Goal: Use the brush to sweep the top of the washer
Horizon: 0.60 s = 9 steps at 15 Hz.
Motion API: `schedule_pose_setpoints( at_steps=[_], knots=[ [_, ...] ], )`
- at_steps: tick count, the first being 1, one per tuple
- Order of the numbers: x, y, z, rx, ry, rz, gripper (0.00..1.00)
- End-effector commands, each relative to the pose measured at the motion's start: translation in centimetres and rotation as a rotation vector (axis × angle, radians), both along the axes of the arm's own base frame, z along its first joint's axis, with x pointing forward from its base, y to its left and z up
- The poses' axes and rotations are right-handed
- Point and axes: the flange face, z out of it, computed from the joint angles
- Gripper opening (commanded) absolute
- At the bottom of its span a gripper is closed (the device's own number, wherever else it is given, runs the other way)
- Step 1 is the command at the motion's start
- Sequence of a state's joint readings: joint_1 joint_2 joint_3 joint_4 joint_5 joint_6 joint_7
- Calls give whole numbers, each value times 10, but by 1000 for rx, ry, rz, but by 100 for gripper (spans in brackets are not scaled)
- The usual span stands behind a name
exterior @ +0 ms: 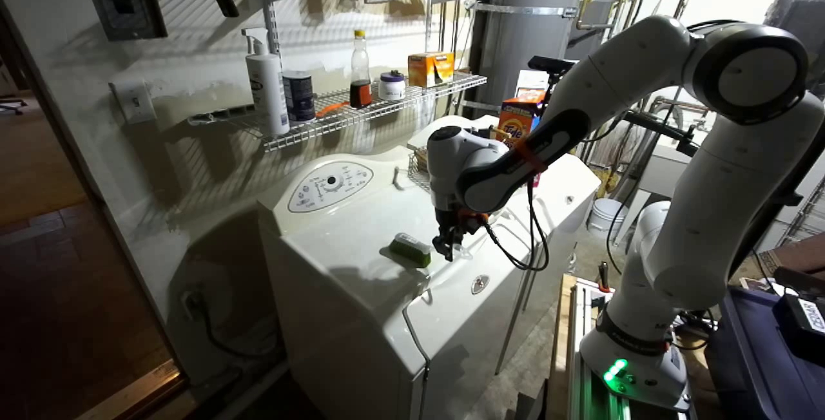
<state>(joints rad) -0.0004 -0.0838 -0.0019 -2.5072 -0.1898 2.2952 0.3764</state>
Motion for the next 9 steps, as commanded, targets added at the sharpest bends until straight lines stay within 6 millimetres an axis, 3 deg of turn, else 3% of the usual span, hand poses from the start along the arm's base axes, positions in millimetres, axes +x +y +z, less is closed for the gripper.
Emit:
schedule_pose_setpoints(
  at_steps=[1,5,9],
  knots=[
    [-1,2,21,-10,-22,-11,19],
    [8,5,66,-22,-110,16,19],
    [29,40,100,66,-158,139,19]
  ],
)
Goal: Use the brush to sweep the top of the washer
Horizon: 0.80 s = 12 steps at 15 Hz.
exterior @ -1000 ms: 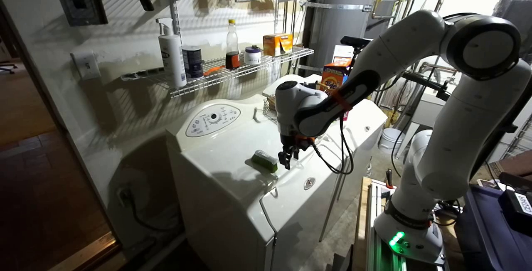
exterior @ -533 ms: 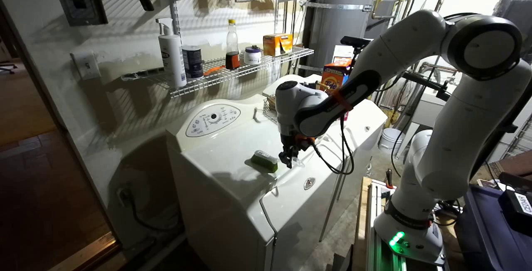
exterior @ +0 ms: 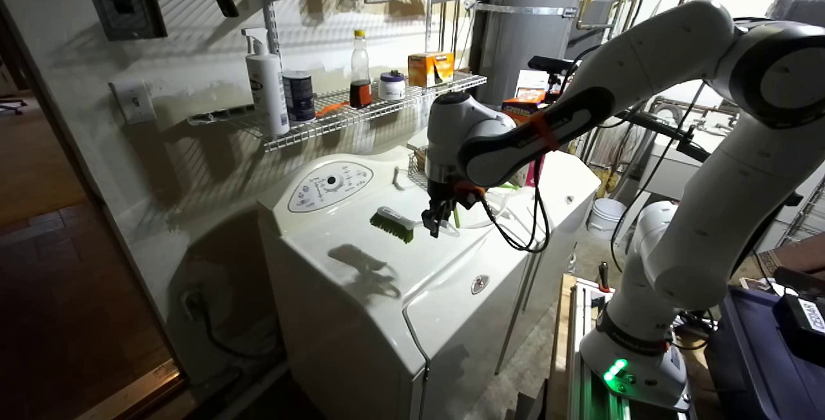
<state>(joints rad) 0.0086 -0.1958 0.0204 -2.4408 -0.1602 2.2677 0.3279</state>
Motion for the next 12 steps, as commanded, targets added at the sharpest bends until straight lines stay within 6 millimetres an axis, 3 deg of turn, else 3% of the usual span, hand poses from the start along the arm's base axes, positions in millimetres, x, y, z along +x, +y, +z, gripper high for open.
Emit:
schedule_pose_setpoints(
  at_steps=[1,3,6,12],
  knots=[
    [17,38,30,57,-22,125,19],
    [27,68,31,93,-12,206,19],
    [35,100,17,109,29,273,19],
    [40,115,-40,190,103,304,19]
  ],
)
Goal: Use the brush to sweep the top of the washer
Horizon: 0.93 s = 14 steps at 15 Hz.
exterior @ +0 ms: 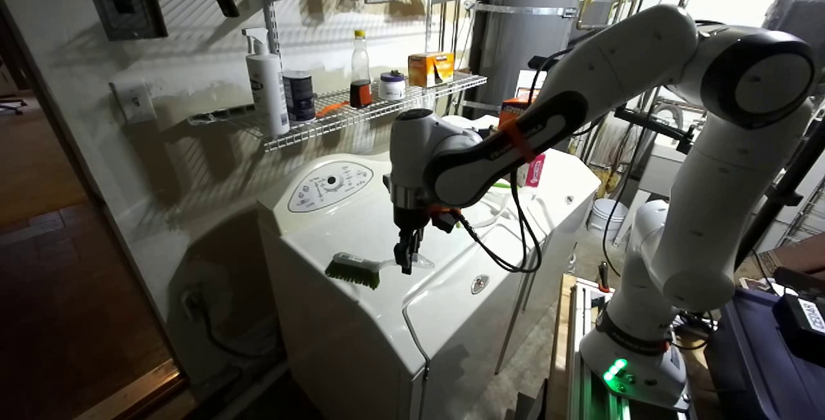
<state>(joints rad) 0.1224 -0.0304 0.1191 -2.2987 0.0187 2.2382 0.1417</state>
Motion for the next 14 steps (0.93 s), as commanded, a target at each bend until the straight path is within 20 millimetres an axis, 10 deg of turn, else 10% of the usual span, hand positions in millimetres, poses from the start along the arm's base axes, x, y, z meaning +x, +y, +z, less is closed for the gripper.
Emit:
schedule_pose_setpoints(
  at_steps=[1,14],
  knots=[
    [13,4,-27,82,41,28,19],
    [18,-60,-73,64,102,-123,19]
  ],
)
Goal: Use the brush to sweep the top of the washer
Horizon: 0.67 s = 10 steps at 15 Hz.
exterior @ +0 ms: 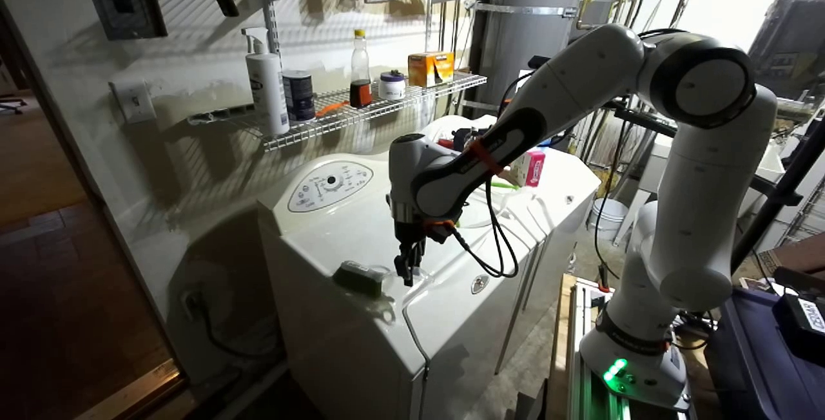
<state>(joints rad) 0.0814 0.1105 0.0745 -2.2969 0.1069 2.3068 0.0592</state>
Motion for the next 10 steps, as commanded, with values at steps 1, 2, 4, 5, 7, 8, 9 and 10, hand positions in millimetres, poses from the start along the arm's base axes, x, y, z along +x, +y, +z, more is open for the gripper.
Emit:
schedule_pose_setpoints(
  at_steps=[1,2,4,5,7,8,9,10],
  knots=[
    [1,-31,-11,-11,45,-75,19],
    [0,-41,-14,-22,60,-97,19],
    [-3,-63,-19,-46,102,-146,19],
    [-5,-74,-21,-58,125,-169,19],
    [-9,-93,-25,-61,160,-206,19],
    [-9,-100,-27,-58,172,-221,19],
    [-10,-103,-27,-53,182,-226,19],
    [-9,-106,-27,-50,190,-231,19]
  ],
)
